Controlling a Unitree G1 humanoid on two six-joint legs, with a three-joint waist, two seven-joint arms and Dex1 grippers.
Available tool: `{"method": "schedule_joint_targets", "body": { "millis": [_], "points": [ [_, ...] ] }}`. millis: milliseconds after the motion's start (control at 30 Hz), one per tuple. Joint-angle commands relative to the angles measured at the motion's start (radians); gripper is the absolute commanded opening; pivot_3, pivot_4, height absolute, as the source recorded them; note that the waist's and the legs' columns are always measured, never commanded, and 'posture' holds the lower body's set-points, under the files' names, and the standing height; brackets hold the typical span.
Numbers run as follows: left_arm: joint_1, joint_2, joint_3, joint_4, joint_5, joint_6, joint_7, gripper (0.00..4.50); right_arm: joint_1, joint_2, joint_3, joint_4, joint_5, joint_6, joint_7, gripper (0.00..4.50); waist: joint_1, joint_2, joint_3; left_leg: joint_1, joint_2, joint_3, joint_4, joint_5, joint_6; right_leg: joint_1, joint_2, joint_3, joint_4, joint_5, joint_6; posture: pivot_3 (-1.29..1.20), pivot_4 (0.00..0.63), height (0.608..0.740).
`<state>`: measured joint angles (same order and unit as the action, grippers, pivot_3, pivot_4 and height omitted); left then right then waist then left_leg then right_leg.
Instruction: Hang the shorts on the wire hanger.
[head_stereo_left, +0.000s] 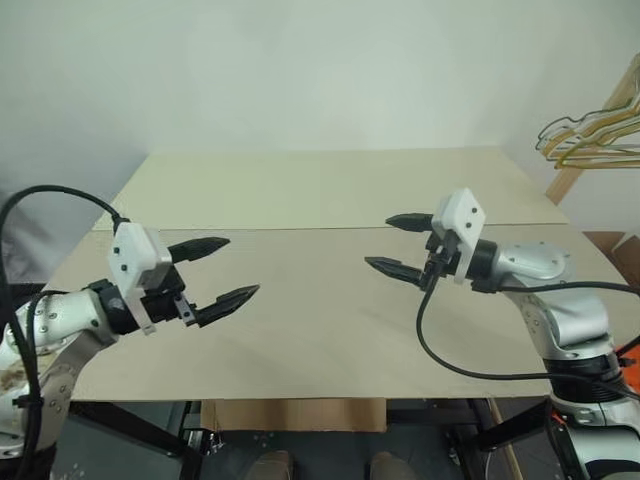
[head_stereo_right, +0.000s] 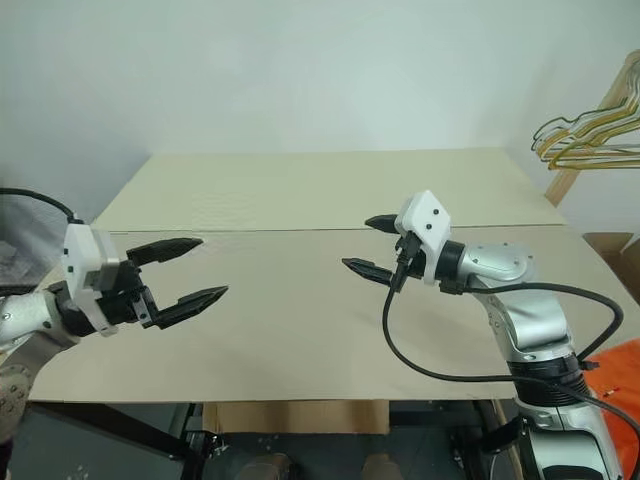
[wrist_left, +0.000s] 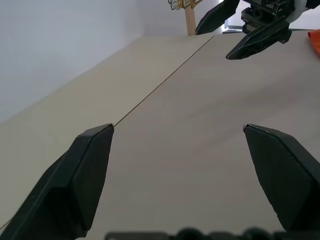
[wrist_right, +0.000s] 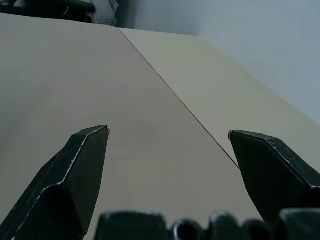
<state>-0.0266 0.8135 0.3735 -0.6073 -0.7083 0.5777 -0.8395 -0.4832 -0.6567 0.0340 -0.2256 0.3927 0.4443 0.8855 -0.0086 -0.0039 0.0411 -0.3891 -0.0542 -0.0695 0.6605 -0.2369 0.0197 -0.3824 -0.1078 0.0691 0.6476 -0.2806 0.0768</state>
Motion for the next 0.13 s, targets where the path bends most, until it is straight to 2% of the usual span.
{"method": "schedule_joint_targets", "body": {
  "millis": [33,133],
  "points": [
    [-0.002,0.027,0.024,-0.020,-0.018,0.009,-0.002,4.50,0.005,0.003,-0.003,-0.034,-0.007,-0.021,0.000,4.44,0.006,0.000,0.000,0.000,0.000,0.000,0.000,0.000,0.000,0.000,0.001,0.000,0.000,0.000,0.000,0.02,0.008,0.740],
    [-0.002,0.034,0.017,-0.013,-0.019,0.012,-0.007,4.50,0.014,0.003,-0.006,-0.046,-0.007,-0.011,-0.005,4.44,0.009,0.000,0.000,0.000,0.000,0.000,0.000,0.000,0.000,0.000,0.001,0.000,0.000,0.001,-0.001,0.02,0.013,0.740]
  ]
}}
